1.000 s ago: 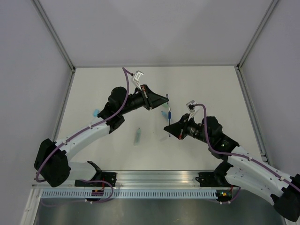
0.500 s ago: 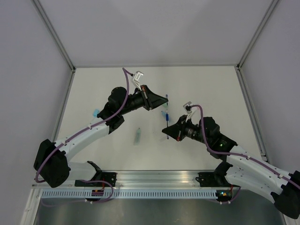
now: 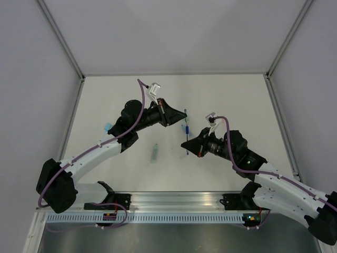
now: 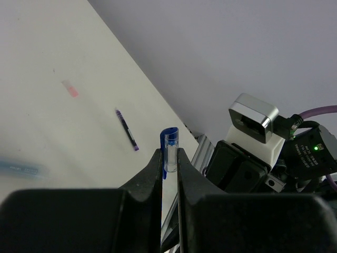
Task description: Insert the pens into the pen caps
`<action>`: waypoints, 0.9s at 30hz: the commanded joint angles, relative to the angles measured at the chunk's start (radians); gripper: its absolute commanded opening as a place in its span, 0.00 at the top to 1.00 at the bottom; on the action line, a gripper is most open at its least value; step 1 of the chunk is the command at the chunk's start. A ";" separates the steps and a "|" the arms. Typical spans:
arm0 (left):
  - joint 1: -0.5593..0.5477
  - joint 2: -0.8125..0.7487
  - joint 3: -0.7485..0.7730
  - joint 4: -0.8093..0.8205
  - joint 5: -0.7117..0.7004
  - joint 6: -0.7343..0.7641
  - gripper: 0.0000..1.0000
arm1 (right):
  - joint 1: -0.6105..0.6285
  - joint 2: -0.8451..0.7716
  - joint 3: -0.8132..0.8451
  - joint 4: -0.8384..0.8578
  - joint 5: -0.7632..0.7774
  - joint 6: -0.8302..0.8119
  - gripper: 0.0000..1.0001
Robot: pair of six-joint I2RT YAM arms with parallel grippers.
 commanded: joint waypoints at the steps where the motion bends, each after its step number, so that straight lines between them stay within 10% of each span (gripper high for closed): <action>1: -0.001 -0.037 -0.010 0.011 -0.006 0.040 0.98 | 0.006 0.011 0.058 0.042 0.015 0.007 1.00; 27: -0.001 -0.097 -0.033 -0.020 0.008 0.060 0.98 | 0.030 0.062 0.073 0.079 0.027 0.021 1.00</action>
